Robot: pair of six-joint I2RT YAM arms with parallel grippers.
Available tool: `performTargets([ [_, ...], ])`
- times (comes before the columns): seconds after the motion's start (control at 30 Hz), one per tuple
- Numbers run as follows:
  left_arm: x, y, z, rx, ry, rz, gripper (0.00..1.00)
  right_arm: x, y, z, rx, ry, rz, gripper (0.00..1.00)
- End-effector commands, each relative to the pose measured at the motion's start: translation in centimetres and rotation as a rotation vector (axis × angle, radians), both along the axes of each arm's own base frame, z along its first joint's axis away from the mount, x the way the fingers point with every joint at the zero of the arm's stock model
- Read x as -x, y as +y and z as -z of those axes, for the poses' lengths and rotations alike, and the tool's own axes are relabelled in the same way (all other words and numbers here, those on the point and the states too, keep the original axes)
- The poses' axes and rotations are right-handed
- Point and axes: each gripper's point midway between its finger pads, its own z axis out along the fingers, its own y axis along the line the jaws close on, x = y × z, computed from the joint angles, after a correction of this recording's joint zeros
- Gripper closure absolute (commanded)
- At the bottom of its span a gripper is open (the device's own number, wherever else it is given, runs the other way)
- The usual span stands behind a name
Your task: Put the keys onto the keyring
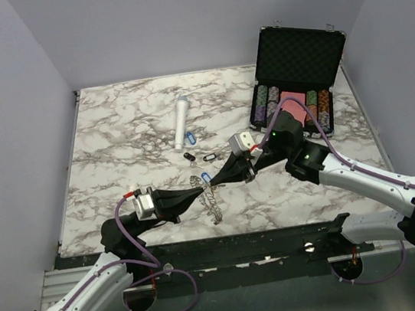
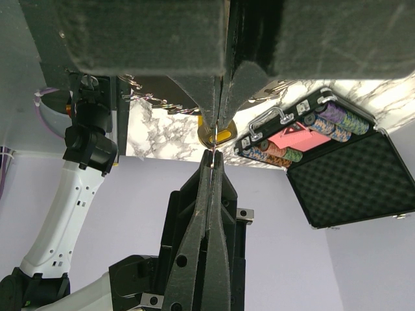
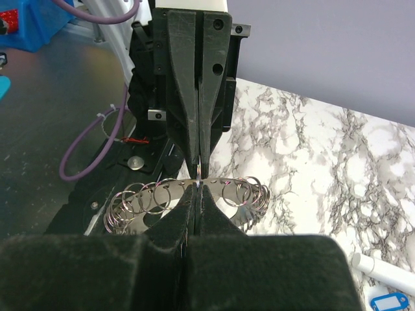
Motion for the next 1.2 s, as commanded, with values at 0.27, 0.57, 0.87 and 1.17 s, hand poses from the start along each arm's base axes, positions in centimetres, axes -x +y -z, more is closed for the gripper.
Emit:
performTargets([
  [0.27, 0.30, 0.35, -1.76, 0.044, -0.048, -0.003, 1.00, 0.49, 0.27, 0.49, 0.000, 0.021, -0.023, 1.00],
  [0.57, 0.39, 0.33, -1.81, 0.045, -0.050, 0.003, 1.00, 0.35, 0.35, 0.33, -0.003, 0.021, -0.017, 1.00],
  [0.87, 0.40, 0.27, -1.76, 0.044, -0.049, 0.005, 1.00, 0.38, 0.44, 0.68, 0.007, 0.032, -0.016, 1.00],
  [1.17, 0.46, 0.30, -1.88, 0.048, -0.052, 0.007, 1.00, 0.45, 0.76, 0.93, 0.013, 0.045, -0.020, 1.00],
])
